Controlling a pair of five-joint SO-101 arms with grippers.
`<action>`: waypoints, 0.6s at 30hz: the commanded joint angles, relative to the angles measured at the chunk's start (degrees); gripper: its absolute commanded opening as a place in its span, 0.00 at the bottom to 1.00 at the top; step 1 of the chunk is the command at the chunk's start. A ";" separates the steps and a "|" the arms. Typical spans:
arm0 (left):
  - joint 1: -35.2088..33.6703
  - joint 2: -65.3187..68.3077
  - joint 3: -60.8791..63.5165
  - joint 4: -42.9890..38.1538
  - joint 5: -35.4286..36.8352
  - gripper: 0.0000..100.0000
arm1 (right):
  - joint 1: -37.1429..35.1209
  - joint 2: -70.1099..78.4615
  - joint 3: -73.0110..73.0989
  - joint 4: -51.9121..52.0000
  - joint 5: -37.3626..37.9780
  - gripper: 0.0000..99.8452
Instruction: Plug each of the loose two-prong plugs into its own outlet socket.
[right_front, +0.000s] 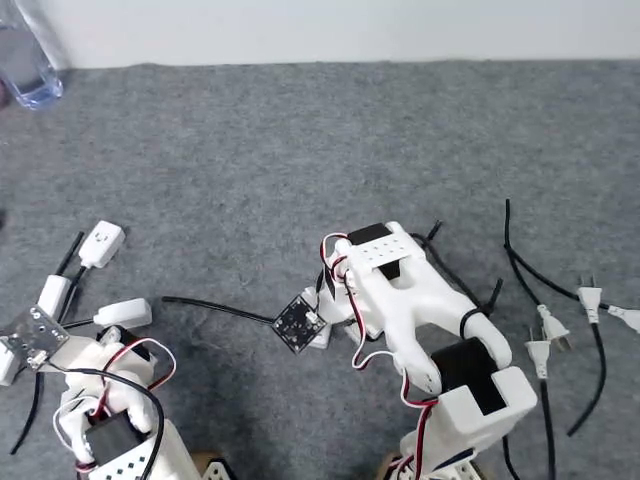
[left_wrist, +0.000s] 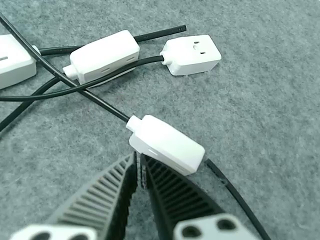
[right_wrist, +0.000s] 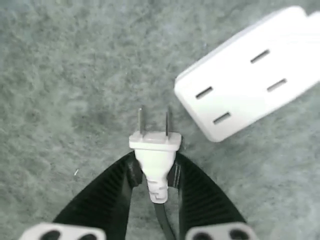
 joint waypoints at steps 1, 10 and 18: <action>0.00 -0.53 -0.31 -1.32 -0.35 0.01 | -1.89 -0.13 -0.18 -1.10 -9.41 0.01; 0.00 -0.44 -0.31 -1.32 -0.35 0.01 | -2.51 -7.34 2.02 -9.01 -42.73 0.01; 0.00 -0.44 -0.31 -1.32 -0.44 0.01 | 3.65 -9.27 10.55 -20.35 -42.81 0.01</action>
